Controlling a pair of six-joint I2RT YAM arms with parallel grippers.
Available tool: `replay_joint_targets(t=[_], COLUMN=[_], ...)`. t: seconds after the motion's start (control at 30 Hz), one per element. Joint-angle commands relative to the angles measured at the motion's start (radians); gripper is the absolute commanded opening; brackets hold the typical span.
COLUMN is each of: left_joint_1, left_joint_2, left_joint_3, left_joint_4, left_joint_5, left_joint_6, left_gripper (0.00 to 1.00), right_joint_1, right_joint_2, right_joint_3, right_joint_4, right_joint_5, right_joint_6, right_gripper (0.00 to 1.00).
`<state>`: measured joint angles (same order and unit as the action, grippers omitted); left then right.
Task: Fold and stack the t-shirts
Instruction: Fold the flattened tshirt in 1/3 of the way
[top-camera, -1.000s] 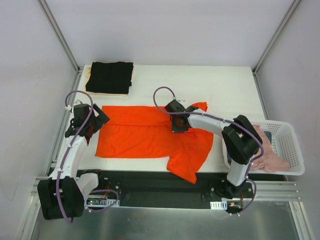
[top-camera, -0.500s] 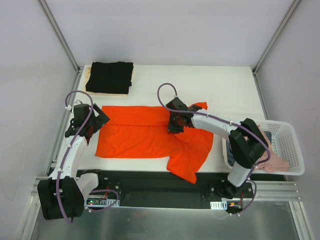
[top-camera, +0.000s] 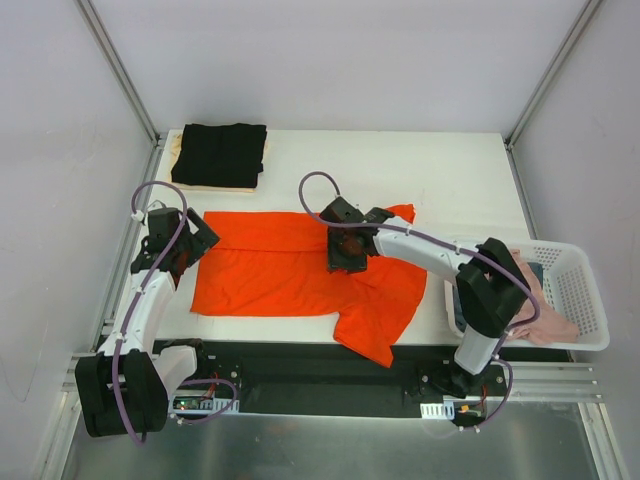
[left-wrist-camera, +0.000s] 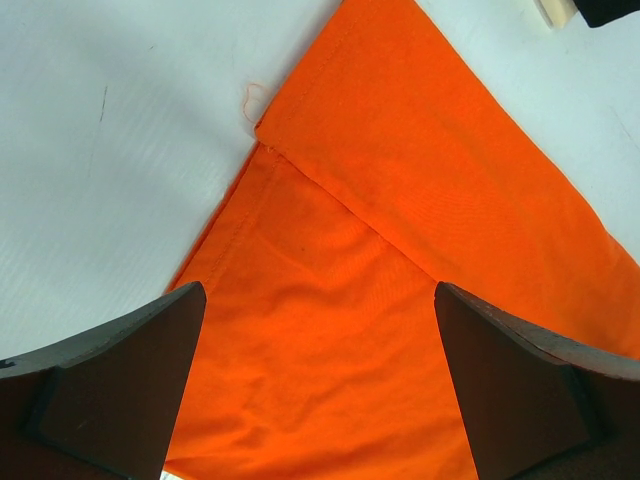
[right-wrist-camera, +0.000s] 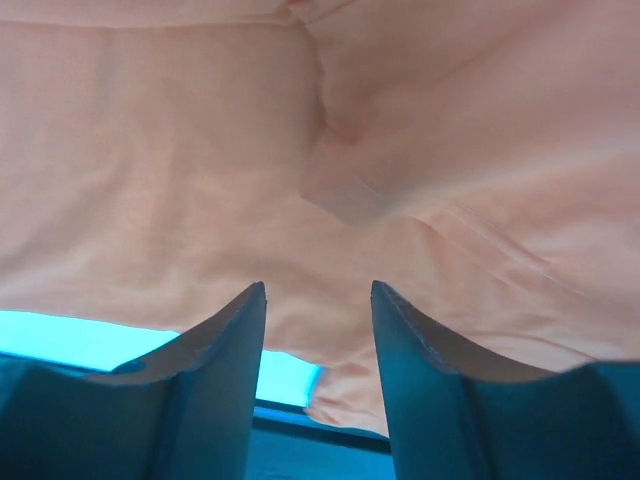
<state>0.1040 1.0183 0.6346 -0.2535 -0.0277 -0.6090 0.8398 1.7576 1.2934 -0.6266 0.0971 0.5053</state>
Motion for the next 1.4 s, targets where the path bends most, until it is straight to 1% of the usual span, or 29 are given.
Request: replay_joint_targets(t=[0.0, 0.07, 0.17, 0.2, 0.27, 0.3, 0.33, 0.43, 0.57, 0.77, 0.93, 1.1, 1.2, 1.27, 1.3, 1.37], left_joint_1=[-0.009, -0.007, -0.007, -0.006, -0.007, -0.007, -0.007, -0.009, -0.007, -0.007, -0.007, -0.009, -0.007, -0.007, -0.007, -0.007], left_joint_2=[0.012, 0.014, 0.016, 0.016, 0.020, 0.020, 0.023, 0.029, 0.031, 0.031, 0.037, 0.043, 0.042, 0.040, 0.040, 0.043], left_joint_3=[0.022, 0.023, 0.023, 0.023, 0.025, 0.025, 0.027, 0.028, 0.028, 0.030, 0.030, 0.031, 0.031, 0.031, 0.031, 0.031], left_joint_4=[-0.012, -0.013, -0.015, -0.015, -0.015, -0.016, -0.015, -0.015, -0.015, -0.016, -0.016, -0.018, -0.017, -0.020, -0.020, -0.020], left_joint_5=[0.008, 0.009, 0.011, 0.015, 0.020, 0.023, 0.023, 0.023, 0.022, 0.020, 0.018, 0.020, 0.018, 0.017, 0.017, 0.015], left_joint_6=[0.022, 0.023, 0.025, 0.025, 0.026, 0.026, 0.026, 0.028, 0.028, 0.028, 0.028, 0.028, 0.028, 0.028, 0.026, 0.026], left_gripper=[0.99, 0.99, 0.99, 0.99, 0.99, 0.99, 0.99, 0.99, 0.99, 0.99, 0.99, 0.99, 0.99, 0.99, 0.99, 0.99], right_joint_1=[0.019, 0.002, -0.048, -0.063, -0.112, -0.128, -0.154, -0.177, -0.194, -0.217, -0.220, -0.223, -0.223, -0.223, -0.223, -0.223], right_joint_2=[-0.121, -0.148, -0.205, -0.214, -0.227, -0.227, -0.221, -0.187, -0.129, -0.084, -0.070, -0.066, -0.058, -0.060, -0.063, -0.066], right_joint_3=[0.028, -0.011, -0.110, -0.161, -0.204, -0.235, -0.244, -0.255, -0.249, -0.267, -0.275, -0.270, -0.272, -0.276, -0.276, -0.272], right_joint_4=[-0.208, -0.206, -0.141, -0.121, -0.046, -0.024, 0.017, 0.050, 0.057, 0.080, 0.090, 0.076, 0.067, 0.067, 0.065, 0.064], right_joint_5=[0.249, 0.260, 0.207, 0.166, 0.115, 0.049, 0.020, -0.040, -0.042, -0.068, -0.073, -0.040, -0.027, -0.016, -0.014, -0.004], right_joint_6=[-0.056, -0.050, -0.044, -0.039, -0.037, -0.039, -0.040, -0.037, -0.019, -0.007, -0.001, -0.001, 0.007, 0.010, 0.006, 0.001], right_gripper=[0.51, 0.50, 0.48, 0.48, 0.47, 0.46, 0.45, 0.44, 0.41, 0.39, 0.38, 0.38, 0.35, 0.31, 0.26, 0.21])
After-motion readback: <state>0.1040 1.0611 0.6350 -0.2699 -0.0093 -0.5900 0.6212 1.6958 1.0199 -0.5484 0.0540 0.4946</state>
